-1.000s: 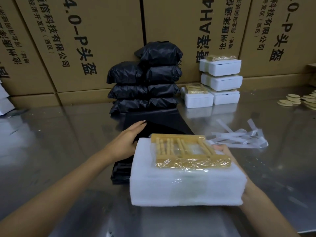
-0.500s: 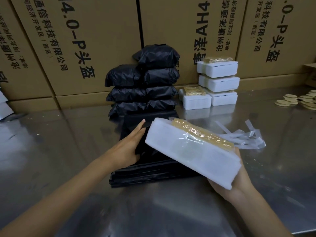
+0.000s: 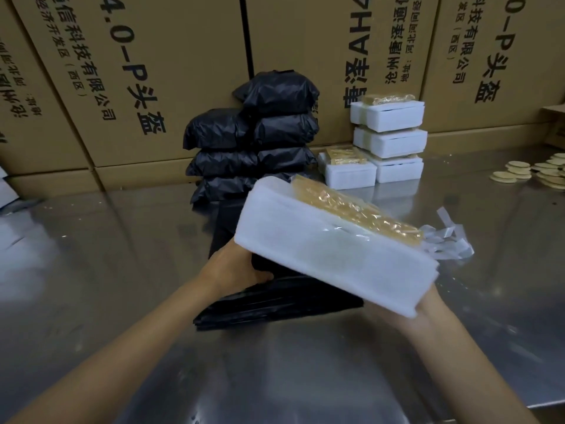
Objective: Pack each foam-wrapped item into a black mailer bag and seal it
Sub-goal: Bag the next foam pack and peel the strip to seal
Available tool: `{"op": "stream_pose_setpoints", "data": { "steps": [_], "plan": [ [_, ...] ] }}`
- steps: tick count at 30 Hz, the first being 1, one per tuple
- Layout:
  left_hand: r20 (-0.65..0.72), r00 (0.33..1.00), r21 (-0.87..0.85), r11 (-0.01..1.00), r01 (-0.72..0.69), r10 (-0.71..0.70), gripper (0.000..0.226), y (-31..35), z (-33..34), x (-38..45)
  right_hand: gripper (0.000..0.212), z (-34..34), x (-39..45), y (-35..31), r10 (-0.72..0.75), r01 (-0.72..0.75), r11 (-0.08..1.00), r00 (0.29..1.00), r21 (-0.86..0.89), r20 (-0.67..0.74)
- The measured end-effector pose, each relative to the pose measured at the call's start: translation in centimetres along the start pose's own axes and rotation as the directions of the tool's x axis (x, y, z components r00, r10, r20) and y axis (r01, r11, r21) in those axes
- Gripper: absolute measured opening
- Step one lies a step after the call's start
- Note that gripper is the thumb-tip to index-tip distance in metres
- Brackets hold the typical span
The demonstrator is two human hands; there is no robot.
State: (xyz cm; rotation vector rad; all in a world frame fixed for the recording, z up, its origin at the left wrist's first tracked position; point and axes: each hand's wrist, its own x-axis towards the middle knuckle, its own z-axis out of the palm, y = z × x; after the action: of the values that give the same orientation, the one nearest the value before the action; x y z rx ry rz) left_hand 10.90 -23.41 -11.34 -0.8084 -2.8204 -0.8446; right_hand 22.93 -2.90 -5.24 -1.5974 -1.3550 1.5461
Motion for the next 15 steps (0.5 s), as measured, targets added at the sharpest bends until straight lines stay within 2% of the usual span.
{"op": "stream_pose_setpoints", "data": {
  "steps": [1,2,3,4,5,6,8,10,11,12,13,14,15],
  "plan": [
    [0.047,0.999,0.033,0.999,-0.003,0.001,0.066,0.2,-0.1,-0.2,0.038,-0.5,-0.1,-0.1,0.016,-0.016,0.997,1.0,0.071,0.005],
    [0.067,0.998,0.029,1.0,-0.011,0.009,0.083,0.4,-0.1,-0.3,0.042,-1.0,0.1,0.1,0.036,-0.066,0.98,0.986,0.189,0.163],
    [0.094,0.996,0.02,1.0,-0.013,0.011,0.097,0.5,-0.3,-0.4,0.045,-1.4,0.3,0.4,0.03,-0.158,0.949,0.906,0.273,0.421],
    [0.113,0.993,0.007,1.0,-0.014,0.013,0.105,0.6,-0.5,-0.5,0.041,-1.8,0.9,0.4,0.022,-0.309,0.893,0.755,0.326,0.656],
    [0.123,0.992,-0.014,1.0,-0.024,0.025,0.106,0.7,-0.7,-0.5,0.036,-2.8,2.2,1.0,0.006,-0.403,0.854,0.641,0.33,0.767],
    [0.115,0.992,-0.029,0.999,-0.038,0.041,0.1,1.0,-0.9,-0.5,0.032,-3.4,3.5,1.3,0.007,-0.445,0.834,0.6,0.326,0.8],
    [0.028,0.998,-0.201,0.978,-0.046,0.053,0.067,1.5,-1.2,-0.3,0.022,-3.2,2.8,1.9,0.048,-0.356,0.906,0.623,0.228,0.781],
    [-0.05,0.999,-0.374,0.927,-0.036,0.018,0.038,1.6,-1.7,-0.2,0.032,-3.5,1.5,2.8,-0.026,-0.092,0.98,0.815,0.174,0.579],
    [-0.061,0.998,-0.361,0.931,-0.042,0.022,0.038,1.3,-1.9,-0.1,0.038,-3.8,0.1,3.0,-0.108,0.093,0.994,0.894,0.054,0.435],
    [-0.053,0.998,-0.267,0.963,-0.04,0.027,0.05,1.4,-2.3,0.0,0.042,-3.8,-1.4,2.6,-0.173,0.196,0.98,0.929,-0.039,0.326],
    [-0.028,0.999,-0.176,0.984,-0.038,0.033,0.063,1.0,-2.4,0.1,0.044,-3.7,-2.8,2.7,-0.245,0.28,0.955,0.929,-0.097,0.277],
    [-0.004,0.999,-0.114,0.993,-0.043,0.043,0.072,1.1,-2.5,0.4,0.045,-3.3,-3.5,2.7,-0.34,0.36,0.927,0.926,-0.108,0.167],
    [0.018,0.998,-0.091,0.994,-0.057,0.059,0.076,1.3,-2.4,0.4,0.045,-3.1,-4.4,2.9,-0.383,0.398,0.91,0.914,-0.114,0.135]
  ]
}}
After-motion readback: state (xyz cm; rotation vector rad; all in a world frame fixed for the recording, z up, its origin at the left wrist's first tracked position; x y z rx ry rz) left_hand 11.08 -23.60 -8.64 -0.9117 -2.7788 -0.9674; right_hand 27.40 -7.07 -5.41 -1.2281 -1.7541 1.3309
